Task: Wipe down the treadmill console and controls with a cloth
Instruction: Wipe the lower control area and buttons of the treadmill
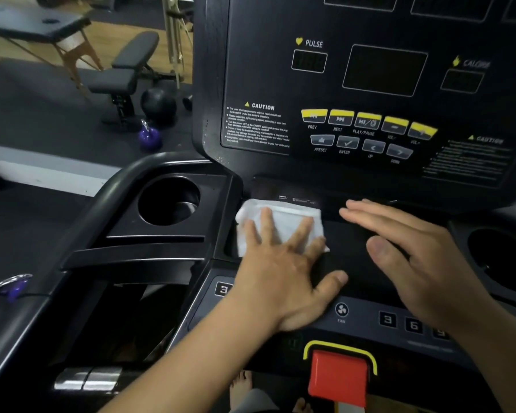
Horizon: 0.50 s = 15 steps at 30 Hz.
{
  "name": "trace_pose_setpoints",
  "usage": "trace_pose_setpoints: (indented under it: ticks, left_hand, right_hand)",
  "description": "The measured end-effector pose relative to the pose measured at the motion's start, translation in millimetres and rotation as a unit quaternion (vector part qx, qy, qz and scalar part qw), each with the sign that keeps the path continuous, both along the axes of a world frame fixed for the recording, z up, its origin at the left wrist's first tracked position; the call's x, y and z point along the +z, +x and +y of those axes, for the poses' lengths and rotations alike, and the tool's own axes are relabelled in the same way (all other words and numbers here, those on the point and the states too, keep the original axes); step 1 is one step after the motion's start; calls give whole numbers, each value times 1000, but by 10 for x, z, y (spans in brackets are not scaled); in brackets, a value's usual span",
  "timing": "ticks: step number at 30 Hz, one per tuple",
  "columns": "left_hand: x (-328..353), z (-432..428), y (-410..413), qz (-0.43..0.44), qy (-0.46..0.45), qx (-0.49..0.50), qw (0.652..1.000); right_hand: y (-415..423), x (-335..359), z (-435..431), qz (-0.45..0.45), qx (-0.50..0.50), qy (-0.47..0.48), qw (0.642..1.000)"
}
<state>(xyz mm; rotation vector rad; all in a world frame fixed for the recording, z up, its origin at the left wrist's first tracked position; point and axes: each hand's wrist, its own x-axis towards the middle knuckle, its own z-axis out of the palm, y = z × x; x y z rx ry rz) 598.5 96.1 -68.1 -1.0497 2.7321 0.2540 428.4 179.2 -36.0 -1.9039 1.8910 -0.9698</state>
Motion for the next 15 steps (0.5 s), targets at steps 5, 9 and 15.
trace_pose_setpoints:
  ticks: [5,9,15]
  left_hand:
    - [-19,-61,226,5,10,-13,1000]
    - [18,-18,247,12,12,-5,1000]
    - [59,-224,436,35,29,4,999]
  right_hand:
    - [-101,73,97,5,-17,-11,1000]
    - [-122,92,132,-7,-32,-21,999]
    - [-53,99,80,-11,-13,-13,1000]
